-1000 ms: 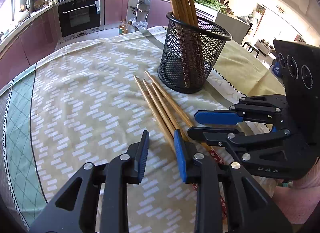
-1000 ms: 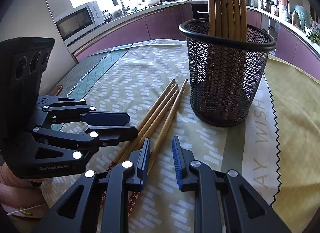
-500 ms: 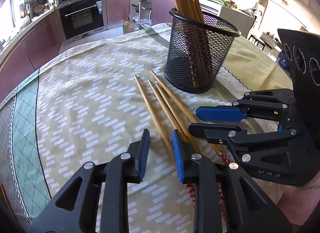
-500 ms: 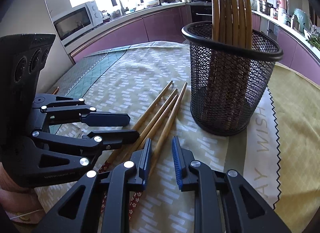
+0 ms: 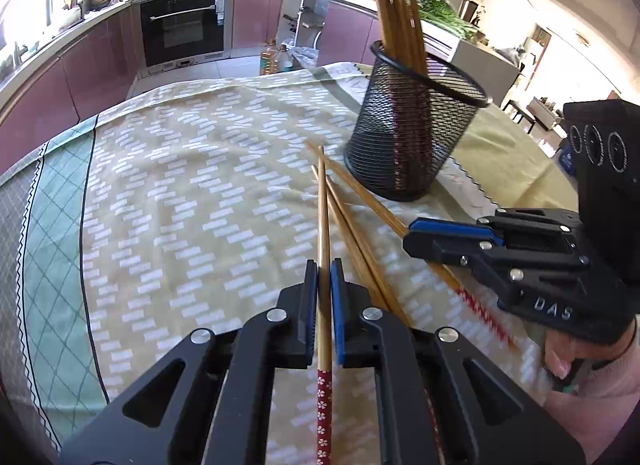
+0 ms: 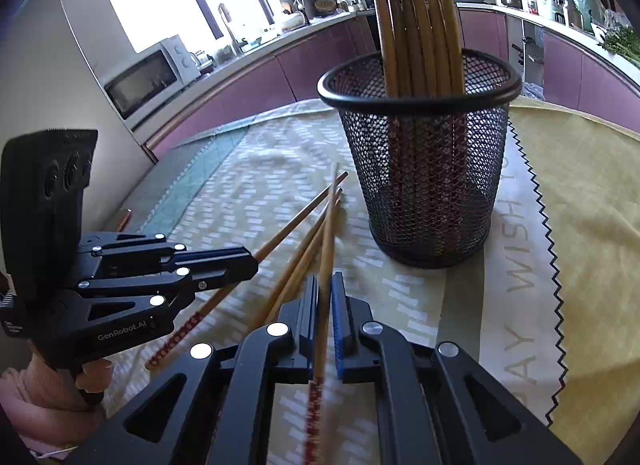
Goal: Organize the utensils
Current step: 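Grasp a chopstick with the left tool while the right tool grasps another, then lift the chopstick with the left tool over the mesh cup while the right tool does likewise, then lower the chopstick into the cup with the left tool while the right tool inserts its own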
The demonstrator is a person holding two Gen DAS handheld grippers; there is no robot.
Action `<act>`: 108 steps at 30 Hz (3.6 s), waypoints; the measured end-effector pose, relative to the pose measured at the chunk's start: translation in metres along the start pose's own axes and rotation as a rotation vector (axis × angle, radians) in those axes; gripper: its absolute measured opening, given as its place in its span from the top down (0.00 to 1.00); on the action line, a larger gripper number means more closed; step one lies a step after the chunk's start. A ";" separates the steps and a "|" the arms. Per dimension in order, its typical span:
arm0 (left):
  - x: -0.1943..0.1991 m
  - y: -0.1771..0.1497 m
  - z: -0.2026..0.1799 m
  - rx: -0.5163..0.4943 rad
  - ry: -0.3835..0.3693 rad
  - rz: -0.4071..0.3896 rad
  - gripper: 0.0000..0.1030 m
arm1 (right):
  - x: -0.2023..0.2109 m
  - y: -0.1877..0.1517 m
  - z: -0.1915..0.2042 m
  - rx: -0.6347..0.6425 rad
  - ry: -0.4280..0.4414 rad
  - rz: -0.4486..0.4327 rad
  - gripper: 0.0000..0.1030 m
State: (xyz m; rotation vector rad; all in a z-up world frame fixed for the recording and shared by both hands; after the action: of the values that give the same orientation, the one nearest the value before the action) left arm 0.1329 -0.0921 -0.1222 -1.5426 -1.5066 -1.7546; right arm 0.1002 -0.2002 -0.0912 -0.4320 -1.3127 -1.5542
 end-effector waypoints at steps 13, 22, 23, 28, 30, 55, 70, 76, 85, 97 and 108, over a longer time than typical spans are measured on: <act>-0.007 -0.006 -0.007 -0.046 -0.041 0.059 0.87 | -0.015 0.001 0.012 0.059 -0.010 0.071 0.91; -0.007 0.006 -0.008 -0.031 -0.026 0.055 0.92 | -0.011 0.005 0.014 0.084 -0.013 0.049 0.94; -0.004 0.007 -0.009 -0.034 -0.030 0.047 0.92 | -0.008 0.006 0.014 0.086 -0.011 0.039 0.94; 0.021 0.016 -0.013 -0.051 -0.061 -0.011 0.92 | 0.021 0.013 0.013 0.097 -0.003 -0.037 0.94; 0.032 0.019 -0.014 -0.060 -0.071 -0.036 0.92 | 0.033 0.015 0.013 0.105 -0.005 -0.067 0.94; 0.123 0.056 -0.034 -0.098 -0.173 -0.273 0.93 | 0.119 0.046 0.006 0.136 -0.057 -0.297 0.94; 0.152 0.100 -0.051 -0.115 -0.194 -0.377 0.93 | 0.152 0.071 0.012 0.184 -0.097 -0.382 0.94; 0.161 0.114 -0.059 -0.133 -0.179 -0.422 0.93 | 0.162 0.083 0.014 0.198 -0.118 -0.415 0.94; 0.163 0.128 -0.068 -0.140 -0.140 -0.471 0.93 | 0.160 0.097 0.007 0.187 -0.137 -0.437 0.94; 0.120 0.131 -0.066 -0.147 -0.120 -0.375 0.93 | 0.121 0.102 -0.006 0.151 -0.158 -0.353 0.94; 0.083 0.124 -0.070 -0.205 -0.107 -0.236 0.93 | 0.088 0.098 -0.013 0.126 -0.148 -0.223 0.94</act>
State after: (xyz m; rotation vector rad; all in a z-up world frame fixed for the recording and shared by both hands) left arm 0.1706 -0.1677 0.0196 -1.6354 -1.6632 -2.0427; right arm 0.1502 -0.2418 0.0234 -0.3350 -1.6087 -1.6344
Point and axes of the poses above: each gripper's, at about its wrist camera, not at the fingertips, and x roughly against the way its jaws point, z to its left, y to its top, the point moved 3 cm from there along -x, roughly the way its jaws point, and after that the axes turned 9 degrees about z, right-handed, at the moved point
